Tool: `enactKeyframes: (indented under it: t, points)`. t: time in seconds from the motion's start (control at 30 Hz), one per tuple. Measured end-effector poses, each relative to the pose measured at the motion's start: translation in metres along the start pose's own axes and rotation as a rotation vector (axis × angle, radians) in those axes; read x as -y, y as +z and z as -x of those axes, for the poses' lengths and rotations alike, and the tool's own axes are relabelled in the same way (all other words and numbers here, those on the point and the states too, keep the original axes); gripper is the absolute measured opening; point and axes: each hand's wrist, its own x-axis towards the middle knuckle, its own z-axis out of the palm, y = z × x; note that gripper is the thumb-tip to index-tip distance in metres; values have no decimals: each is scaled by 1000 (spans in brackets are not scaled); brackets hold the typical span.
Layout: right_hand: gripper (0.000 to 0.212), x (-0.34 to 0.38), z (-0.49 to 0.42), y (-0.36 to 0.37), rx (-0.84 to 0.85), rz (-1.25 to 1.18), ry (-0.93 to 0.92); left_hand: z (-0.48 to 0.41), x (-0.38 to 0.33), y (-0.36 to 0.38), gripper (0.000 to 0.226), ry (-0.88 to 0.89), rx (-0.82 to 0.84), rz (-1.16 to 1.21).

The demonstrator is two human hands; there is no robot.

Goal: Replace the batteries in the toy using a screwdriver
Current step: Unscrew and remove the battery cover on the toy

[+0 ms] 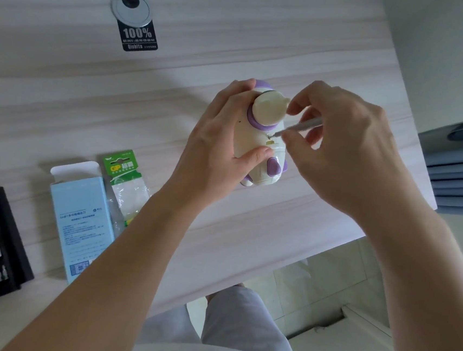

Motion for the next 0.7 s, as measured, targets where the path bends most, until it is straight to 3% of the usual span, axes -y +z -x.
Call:
enactKeyframes:
  t: [0.1, 0.23, 0.37, 0.5, 0.63, 0.7]
  points:
    - [24, -2, 1, 1, -23, 0, 62, 1, -1, -1, 64, -3, 2, 3]
    - [2, -3, 1, 0, 15, -59, 39, 1, -2, 0, 64, -8, 6, 1]
    - [4, -3, 1, -1, 21, -43, 26, 0, 0, 0, 64, -15, 9, -10]
    - [26, -5, 1, 0, -14, -44, 87, 1, 0, 0, 64, -17, 9, -10]
    - [3, -2, 0, -2, 42, -79, 53, 0, 1, 0, 64, -17, 13, -10]
    - [8, 0, 0, -3, 44, -62, 47, 0, 1, 0, 65, -18, 15, -15]
